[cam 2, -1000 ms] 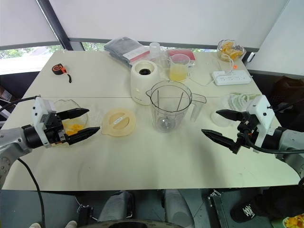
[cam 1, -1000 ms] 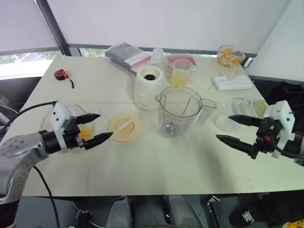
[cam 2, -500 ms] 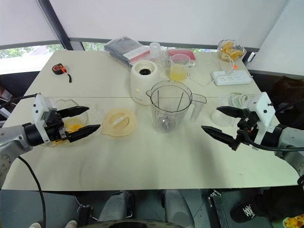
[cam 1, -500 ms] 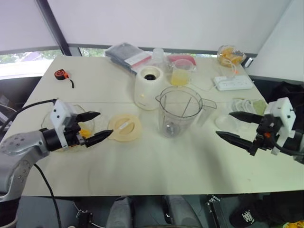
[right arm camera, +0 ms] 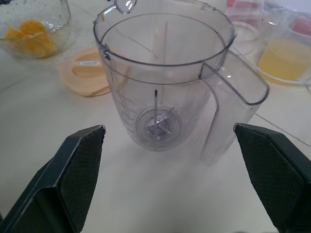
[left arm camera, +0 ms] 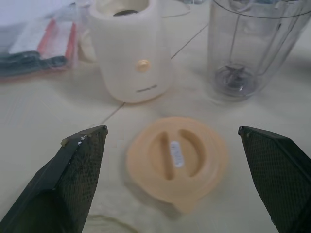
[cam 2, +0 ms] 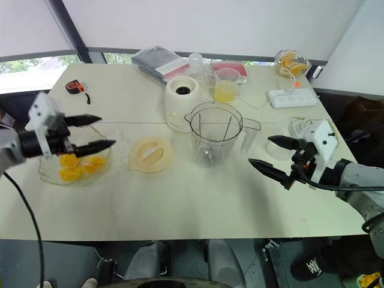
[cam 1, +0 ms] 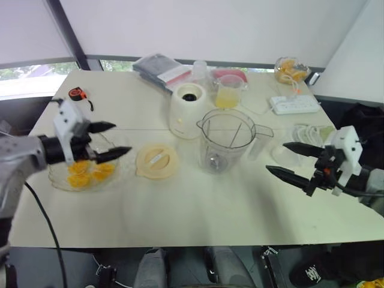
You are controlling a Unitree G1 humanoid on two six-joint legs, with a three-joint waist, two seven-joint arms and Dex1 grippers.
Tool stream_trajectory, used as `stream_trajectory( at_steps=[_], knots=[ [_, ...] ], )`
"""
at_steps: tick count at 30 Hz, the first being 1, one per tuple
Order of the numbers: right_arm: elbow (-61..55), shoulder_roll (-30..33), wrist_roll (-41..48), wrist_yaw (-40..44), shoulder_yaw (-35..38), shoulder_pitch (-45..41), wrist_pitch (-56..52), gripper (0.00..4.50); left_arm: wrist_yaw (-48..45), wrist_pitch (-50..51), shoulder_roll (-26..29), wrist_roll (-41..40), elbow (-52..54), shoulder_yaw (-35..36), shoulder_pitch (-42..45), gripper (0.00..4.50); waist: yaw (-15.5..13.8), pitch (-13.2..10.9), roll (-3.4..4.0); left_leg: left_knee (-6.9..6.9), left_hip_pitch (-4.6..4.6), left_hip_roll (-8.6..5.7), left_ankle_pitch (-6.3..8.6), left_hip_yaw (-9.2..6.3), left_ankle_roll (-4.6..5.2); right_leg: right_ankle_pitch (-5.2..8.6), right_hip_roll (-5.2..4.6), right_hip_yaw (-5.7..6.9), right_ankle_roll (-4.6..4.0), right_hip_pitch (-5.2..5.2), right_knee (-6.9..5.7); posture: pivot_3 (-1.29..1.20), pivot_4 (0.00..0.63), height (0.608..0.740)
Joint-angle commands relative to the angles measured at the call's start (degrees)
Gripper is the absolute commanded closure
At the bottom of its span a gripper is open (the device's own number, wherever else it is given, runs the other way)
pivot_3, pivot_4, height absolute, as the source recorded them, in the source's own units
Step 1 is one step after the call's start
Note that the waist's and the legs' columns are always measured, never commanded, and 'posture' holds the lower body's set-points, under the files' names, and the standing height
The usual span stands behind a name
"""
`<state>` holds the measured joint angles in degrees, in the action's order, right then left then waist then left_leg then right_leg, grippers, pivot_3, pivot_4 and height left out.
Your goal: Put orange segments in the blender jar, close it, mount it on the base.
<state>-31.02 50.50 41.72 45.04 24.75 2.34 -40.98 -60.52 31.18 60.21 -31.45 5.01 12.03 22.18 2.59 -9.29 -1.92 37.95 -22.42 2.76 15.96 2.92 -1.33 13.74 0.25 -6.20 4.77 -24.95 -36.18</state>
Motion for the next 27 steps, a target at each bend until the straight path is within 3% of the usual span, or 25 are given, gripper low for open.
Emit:
stream_trajectory(
  at_steps=[1, 5, 10, 16, 21, 27],
  knots=[
    [-0.3, -1.1, -1.1, -0.8, -0.8, -0.6, 2.1, 0.04, -8.9, -6.3, 3.8, 4.8, -8.5, -4.0, 6.3, 0.0, 0.0, 0.0, 0.05, -0.01, -0.02, 0.0, 0.0, 0.03, 0.0, 0.0, 0.0, -0.01, 0.0, -0.02, 0.01, 0.0, 0.15, 0.74],
    [-0.8, -3.6, -2.3, -1.9, -2.8, 0.3, 3.7, 0.04, -22.0, -13.5, 6.4, 11.6, -21.4, -12.2, 16.8, 0.0, -0.1, 0.0, 0.06, -0.02, -0.04, 0.0, 0.0, 0.03, 0.0, -0.01, 0.02, 0.01, -0.01, -0.05, -0.01, 0.0, 0.15, 0.74],
    [-2.2, -6.8, -3.9, -3.8, -4.5, 2.3, 5.4, 0.04, -31.5, -26.2, 6.9, 21.8, -39.7, -21.7, 28.0, 0.0, -0.1, 0.0, 0.05, -0.01, -0.09, 0.0, 0.0, 0.06, 0.0, -0.01, 0.04, 0.0, -0.02, -0.09, -0.03, 0.0, 0.15, 0.74],
    [-3.7, -10.2, -5.6, -6.6, -6.3, 4.2, 7.2, 0.04, -32.0, -44.8, 3.8, 35.4, -60.5, -34.9, 40.8, 0.0, -0.1, 0.0, 0.02, 0.03, -0.14, 0.0, 0.0, 0.04, 0.01, -0.01, 0.06, -0.01, -0.02, -0.12, -0.08, 0.0, 0.15, 0.74],
    [-2.9, -10.2, -6.7, -6.6, -7.9, 3.7, 7.6, 0.04, -32.0, -51.8, -1.2, 42.3, -71.2, -39.5, 46.8, 0.0, -0.3, 0.0, -0.01, 0.13, -0.18, 0.0, 0.0, 0.02, 0.01, -0.01, 0.05, -0.02, -0.01, -0.09, -0.09, 0.0, 0.15, 0.74],
    [-2.9, -10.6, -6.9, -6.5, -9.6, 3.2, 7.3, 0.04, -32.0, -55.8, -3.8, 48.8, -76.5, -40.6, 48.7, 0.0, 0.0, 0.0, -0.03, 0.13, -0.23, 0.01, 0.02, 0.02, 0.06, -0.02, 0.07, -0.02, 0.01, -0.16, -0.15, 0.0, 0.15, 0.74]
  ],
)
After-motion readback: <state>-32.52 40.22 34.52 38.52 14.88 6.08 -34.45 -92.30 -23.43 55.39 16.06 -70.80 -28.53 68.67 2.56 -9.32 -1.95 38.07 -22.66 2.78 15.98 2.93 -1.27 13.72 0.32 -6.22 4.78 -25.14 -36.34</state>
